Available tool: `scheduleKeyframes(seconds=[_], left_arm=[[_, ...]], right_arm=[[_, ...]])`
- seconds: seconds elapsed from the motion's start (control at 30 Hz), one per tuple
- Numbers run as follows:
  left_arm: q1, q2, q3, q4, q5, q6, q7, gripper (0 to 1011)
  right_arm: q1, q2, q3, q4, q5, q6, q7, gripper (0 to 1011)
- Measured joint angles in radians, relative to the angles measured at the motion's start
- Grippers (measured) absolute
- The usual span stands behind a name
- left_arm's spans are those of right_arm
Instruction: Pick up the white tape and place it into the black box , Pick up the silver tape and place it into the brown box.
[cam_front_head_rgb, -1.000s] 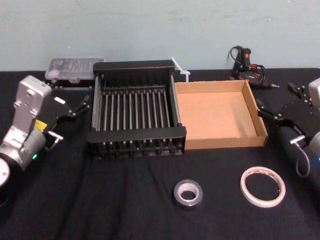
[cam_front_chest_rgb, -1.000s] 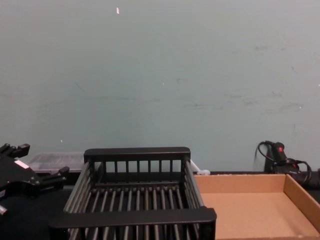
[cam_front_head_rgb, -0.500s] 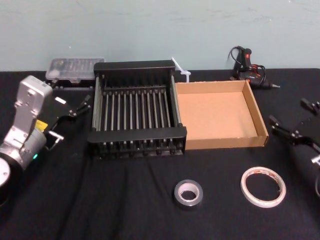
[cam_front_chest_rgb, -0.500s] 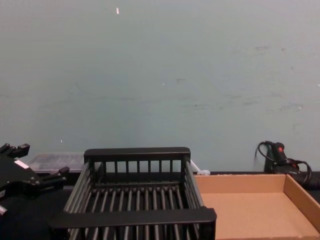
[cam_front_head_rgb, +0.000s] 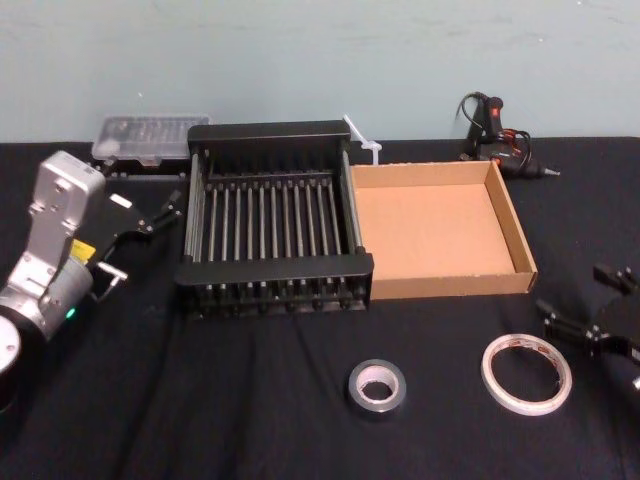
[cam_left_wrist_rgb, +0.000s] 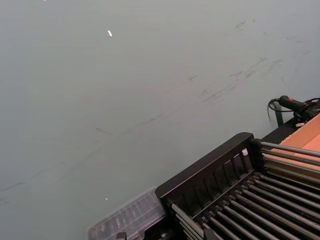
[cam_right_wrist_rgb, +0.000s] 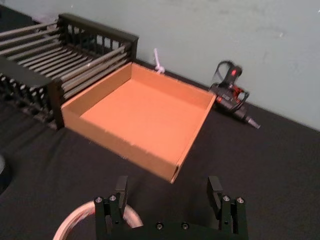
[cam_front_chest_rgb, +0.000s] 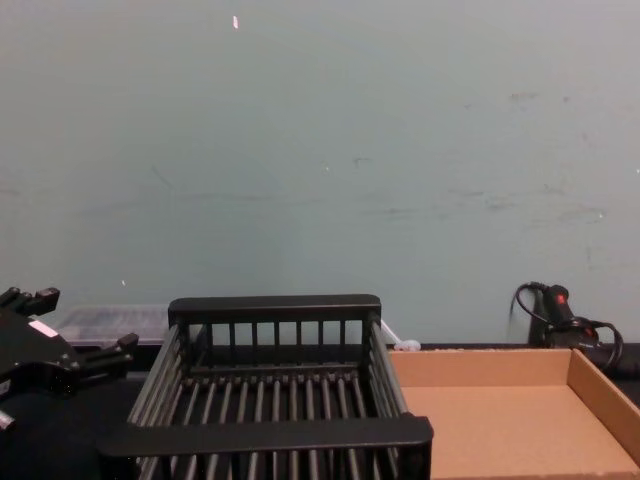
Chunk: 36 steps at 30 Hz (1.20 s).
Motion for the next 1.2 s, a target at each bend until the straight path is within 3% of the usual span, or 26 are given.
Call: scheduleKeyframes(seconds=[0.47,1.2], left_arm=[[0.000,0.000,0.000,0.000,0.000,0.000,0.000,1001],[0.000,0.000,0.000,0.000,0.000,0.000,0.000,1001]], right_arm=[[-0.055,0.003,0.018,-0.015,-0.003,0.061,0.040,1000],[-0.020,-0.068,0.015,0.042,-0.034,0.131,0.086,1000]])
